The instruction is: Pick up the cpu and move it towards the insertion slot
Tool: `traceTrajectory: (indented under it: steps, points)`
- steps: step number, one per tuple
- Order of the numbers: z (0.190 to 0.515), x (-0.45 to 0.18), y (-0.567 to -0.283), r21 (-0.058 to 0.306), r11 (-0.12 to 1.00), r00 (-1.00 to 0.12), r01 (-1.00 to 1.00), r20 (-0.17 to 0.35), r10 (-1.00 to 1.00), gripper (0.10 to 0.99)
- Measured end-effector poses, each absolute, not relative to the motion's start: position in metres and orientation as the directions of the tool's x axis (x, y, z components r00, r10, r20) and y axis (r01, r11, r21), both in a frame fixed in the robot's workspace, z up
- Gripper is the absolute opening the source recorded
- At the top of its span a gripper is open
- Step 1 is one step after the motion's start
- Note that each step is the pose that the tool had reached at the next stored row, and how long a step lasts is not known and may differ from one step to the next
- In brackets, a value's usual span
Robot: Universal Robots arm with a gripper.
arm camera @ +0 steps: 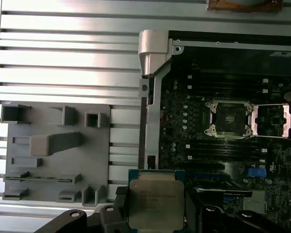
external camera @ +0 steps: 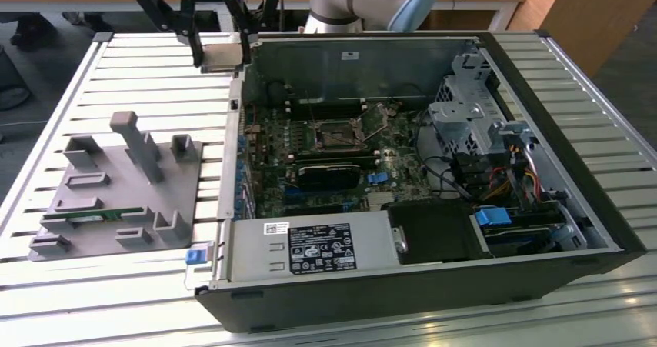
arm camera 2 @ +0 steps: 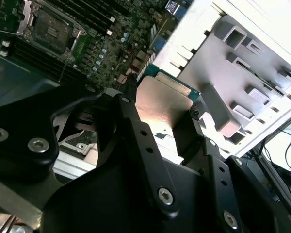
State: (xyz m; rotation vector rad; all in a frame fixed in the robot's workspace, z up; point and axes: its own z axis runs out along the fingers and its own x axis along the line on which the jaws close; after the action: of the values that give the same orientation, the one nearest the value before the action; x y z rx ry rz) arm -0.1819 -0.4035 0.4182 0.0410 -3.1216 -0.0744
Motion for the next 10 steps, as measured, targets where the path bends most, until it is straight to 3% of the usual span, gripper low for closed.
traceTrajectory:
  steps: [10]
  points:
    - [0.418, -0.16, -0.403, 0.048, 0.999, -0.999, -0.026, 0.018, -0.027, 0.545]
